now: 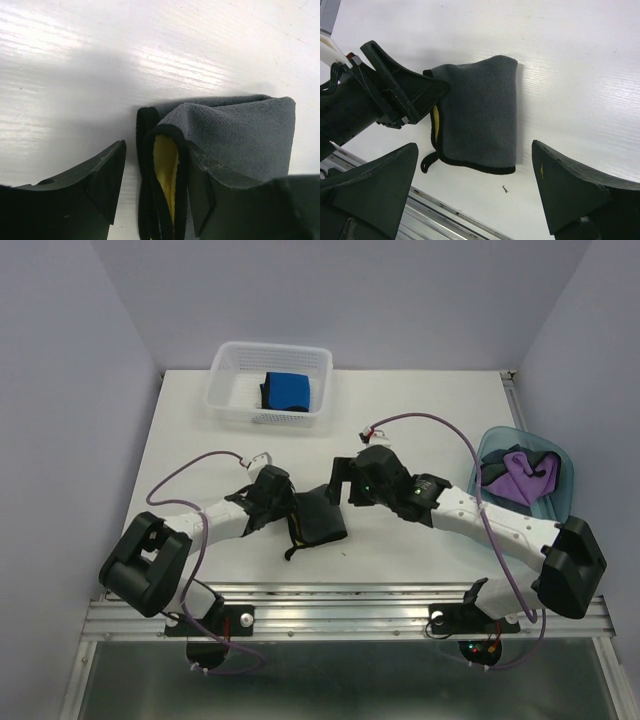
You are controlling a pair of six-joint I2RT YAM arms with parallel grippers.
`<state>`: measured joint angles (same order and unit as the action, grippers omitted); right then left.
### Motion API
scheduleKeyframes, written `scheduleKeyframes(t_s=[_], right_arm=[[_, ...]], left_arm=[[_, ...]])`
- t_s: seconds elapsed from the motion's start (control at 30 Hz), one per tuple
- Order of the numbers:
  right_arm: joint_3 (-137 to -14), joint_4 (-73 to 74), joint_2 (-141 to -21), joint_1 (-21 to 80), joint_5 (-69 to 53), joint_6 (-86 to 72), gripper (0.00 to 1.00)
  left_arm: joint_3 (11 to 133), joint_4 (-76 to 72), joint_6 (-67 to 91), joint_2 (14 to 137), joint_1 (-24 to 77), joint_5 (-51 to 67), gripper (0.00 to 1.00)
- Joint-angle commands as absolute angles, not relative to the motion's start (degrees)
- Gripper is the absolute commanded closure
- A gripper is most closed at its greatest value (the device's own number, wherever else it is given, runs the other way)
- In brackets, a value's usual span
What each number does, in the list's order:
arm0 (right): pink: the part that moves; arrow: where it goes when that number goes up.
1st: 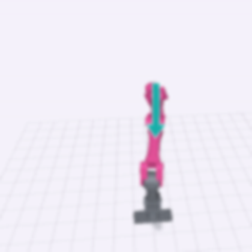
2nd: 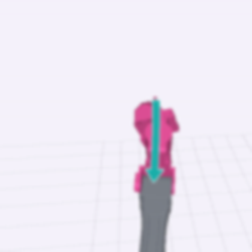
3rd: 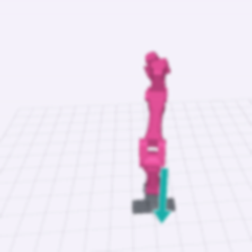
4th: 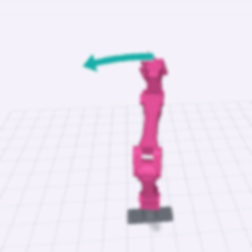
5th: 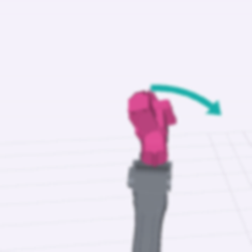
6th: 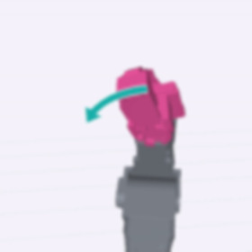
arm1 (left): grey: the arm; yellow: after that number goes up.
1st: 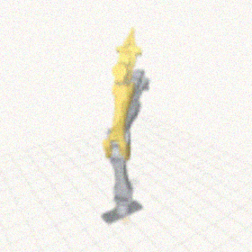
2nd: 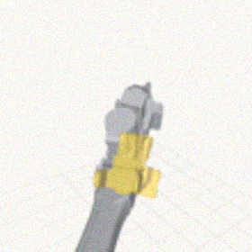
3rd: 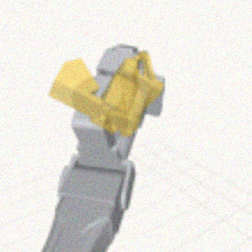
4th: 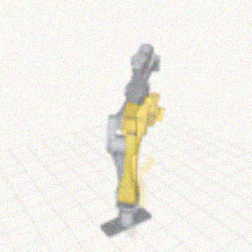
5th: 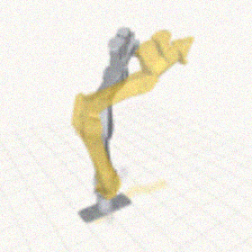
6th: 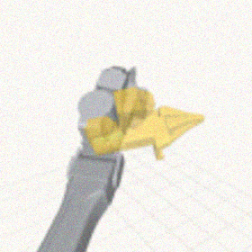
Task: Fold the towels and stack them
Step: Neatly place the folded towel into the bin
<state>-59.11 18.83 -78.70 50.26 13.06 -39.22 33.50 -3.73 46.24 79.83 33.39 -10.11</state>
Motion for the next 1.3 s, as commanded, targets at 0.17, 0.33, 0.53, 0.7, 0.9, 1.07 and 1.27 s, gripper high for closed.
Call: scheduleKeyframes(t_s=[0.17, 0.33, 0.53, 0.7, 0.9, 1.07, 1.27], right_arm=[[-57.31, 18.19, -75.85, 49.57, 15.64, -38.06, 0.00], [-56.34, 18.72, -74.45, 49.31, 16.96, -37.53, 0.00], [-53.18, 19.77, -71.29, 48.61, 21.69, -36.74, 0.00], [-50.54, 25.56, -68.91, 48.60, 38.46, -41.21, 0.00], [-48.44, 28.31, -65.48, 48.52, 49.04, -43.51, 0.00], [-45.27, 23.30, -61.62, 48.52, 49.48, -39.99, 0.00], [-44.30, 22.85, -60.29, 48.60, 50.88, -39.11, 0.00]], left_arm=[[37.61, -2.46, 42.89, 86.21, 37.70, -15.02, 0.49], [41.38, -0.09, 44.38, 91.40, 38.93, -17.92, 0.93], [48.32, 7.29, 42.72, 92.29, 42.80, -28.11, 1.00], [53.61, 6.95, 32.48, 88.25, 44.12, -40.77, 1.00], [54.93, -7.54, 12.86, 85.78, 44.12, -45.08, 1.00], [55.72, -21.23, -9.26, 84.55, 42.90, -43.43, 1.00], [65.10, -23.38, -18.54, 87.26, 37.45, -36.84, 1.00]])
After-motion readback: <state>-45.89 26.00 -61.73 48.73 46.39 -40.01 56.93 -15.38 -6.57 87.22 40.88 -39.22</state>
